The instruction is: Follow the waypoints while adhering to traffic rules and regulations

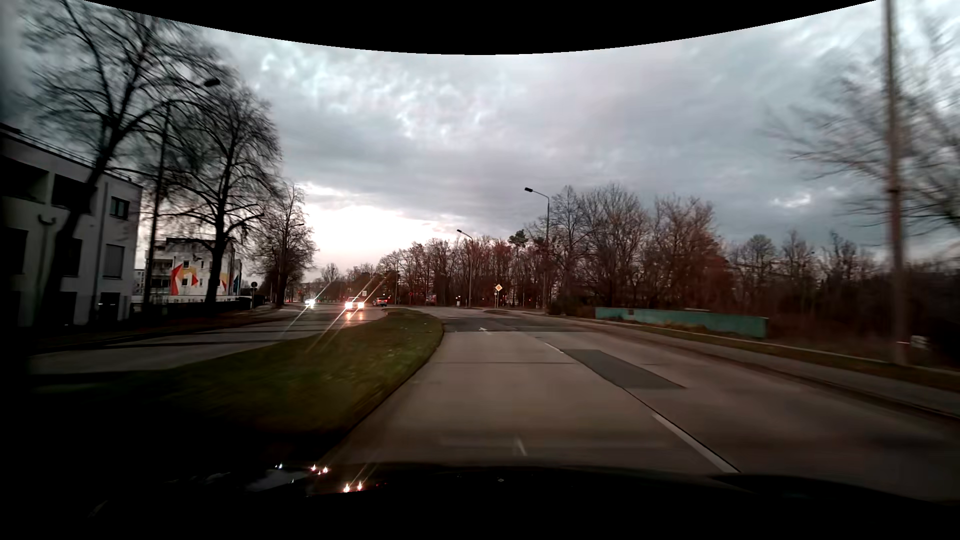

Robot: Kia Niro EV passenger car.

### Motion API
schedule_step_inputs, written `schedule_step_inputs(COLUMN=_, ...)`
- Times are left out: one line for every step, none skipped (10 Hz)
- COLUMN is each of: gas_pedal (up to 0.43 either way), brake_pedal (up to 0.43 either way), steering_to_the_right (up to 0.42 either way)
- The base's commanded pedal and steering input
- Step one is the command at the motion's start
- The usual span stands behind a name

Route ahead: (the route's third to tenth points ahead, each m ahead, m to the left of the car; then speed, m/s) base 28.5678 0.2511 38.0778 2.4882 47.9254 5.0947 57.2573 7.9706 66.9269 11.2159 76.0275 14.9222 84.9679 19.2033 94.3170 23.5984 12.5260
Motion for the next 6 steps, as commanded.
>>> schedule_step_inputs(gas_pedal=0.098, brake_pedal=0.0, steering_to_the_right=-0.016)
schedule_step_inputs(gas_pedal=0.098, brake_pedal=0.0, steering_to_the_right=-0.017)
schedule_step_inputs(gas_pedal=0.098, brake_pedal=0.0, steering_to_the_right=-0.019)
schedule_step_inputs(gas_pedal=0.098, brake_pedal=0.0, steering_to_the_right=-0.022)
schedule_step_inputs(gas_pedal=0.098, brake_pedal=0.0, steering_to_the_right=-0.023)
schedule_step_inputs(gas_pedal=0.098, brake_pedal=0.0, steering_to_the_right=-0.023)
